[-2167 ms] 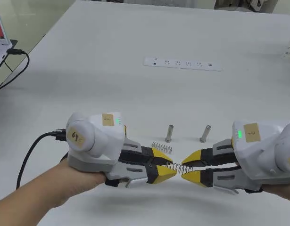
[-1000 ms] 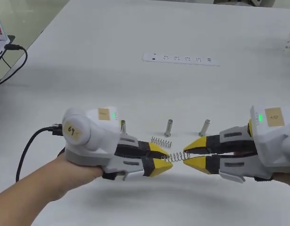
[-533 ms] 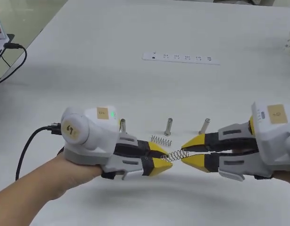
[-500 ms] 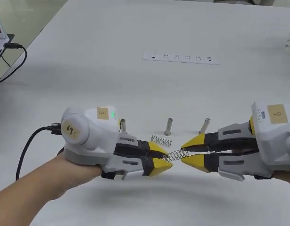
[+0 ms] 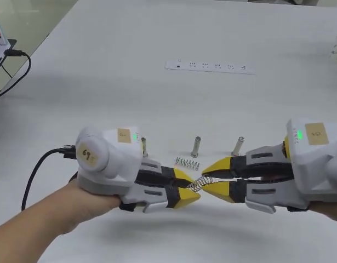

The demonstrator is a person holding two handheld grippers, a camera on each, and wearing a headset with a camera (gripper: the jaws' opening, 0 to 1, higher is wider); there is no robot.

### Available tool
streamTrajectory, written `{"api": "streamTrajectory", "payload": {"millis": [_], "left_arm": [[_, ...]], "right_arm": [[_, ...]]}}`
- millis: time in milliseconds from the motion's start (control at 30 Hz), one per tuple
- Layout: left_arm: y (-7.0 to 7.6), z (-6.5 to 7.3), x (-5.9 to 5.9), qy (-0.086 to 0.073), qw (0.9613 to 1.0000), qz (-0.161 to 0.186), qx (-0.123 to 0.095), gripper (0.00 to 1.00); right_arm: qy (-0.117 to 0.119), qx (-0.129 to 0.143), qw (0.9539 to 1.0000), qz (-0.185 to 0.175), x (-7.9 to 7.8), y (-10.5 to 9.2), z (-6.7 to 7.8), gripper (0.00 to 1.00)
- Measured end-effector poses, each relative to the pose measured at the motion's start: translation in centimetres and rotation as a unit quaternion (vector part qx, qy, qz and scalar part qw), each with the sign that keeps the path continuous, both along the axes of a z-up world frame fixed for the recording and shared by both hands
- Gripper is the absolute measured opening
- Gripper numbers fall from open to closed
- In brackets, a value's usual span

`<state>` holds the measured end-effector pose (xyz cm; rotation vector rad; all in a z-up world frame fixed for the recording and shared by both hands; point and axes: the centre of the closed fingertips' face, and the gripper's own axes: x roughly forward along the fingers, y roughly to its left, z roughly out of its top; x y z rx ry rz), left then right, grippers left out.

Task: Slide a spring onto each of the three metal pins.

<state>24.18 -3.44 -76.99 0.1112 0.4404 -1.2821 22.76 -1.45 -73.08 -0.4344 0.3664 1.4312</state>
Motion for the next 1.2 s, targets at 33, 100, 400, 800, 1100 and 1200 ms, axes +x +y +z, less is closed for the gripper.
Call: {"api": "streamTrajectory", "payload": {"millis": [33,100,400,800,1100,1200], "left_arm": [[-0.2,0.0,-0.1,0.000,1.0000,-0.001,0.000,0.02],[-0.3,-0.1,-0.1,-0.001,1.0000,-0.004,0.004,0.02],[-0.4,0.3,0.0,-0.005,1.0000,-0.007,0.002,0.02],[-0.2,0.6,-0.3,-0.002,1.0000,-0.002,0.000,0.02],[-0.1,0.5,-0.3,0.003,1.0000,0.006,0.001,0.08],[-0.1,0.5,-0.3,0.004,1.0000,0.008,0.000,0.09]], "right_arm": [[0.000,0.001,1.0000,0.000,0.0,0.1,0.0,0.08],[-0.008,-0.002,0.9999,0.006,0.0,0.4,0.0,0.08],[-0.010,0.018,0.9998,0.008,0.1,1.2,0.5,0.07],[-0.026,0.015,0.9994,0.016,-0.2,1.4,0.8,0.07],[-0.032,0.007,0.9994,0.015,-0.1,1.2,0.8,0.07],[-0.032,0.008,0.9994,0.013,0.0,1.2,0.8,0.07]]}}
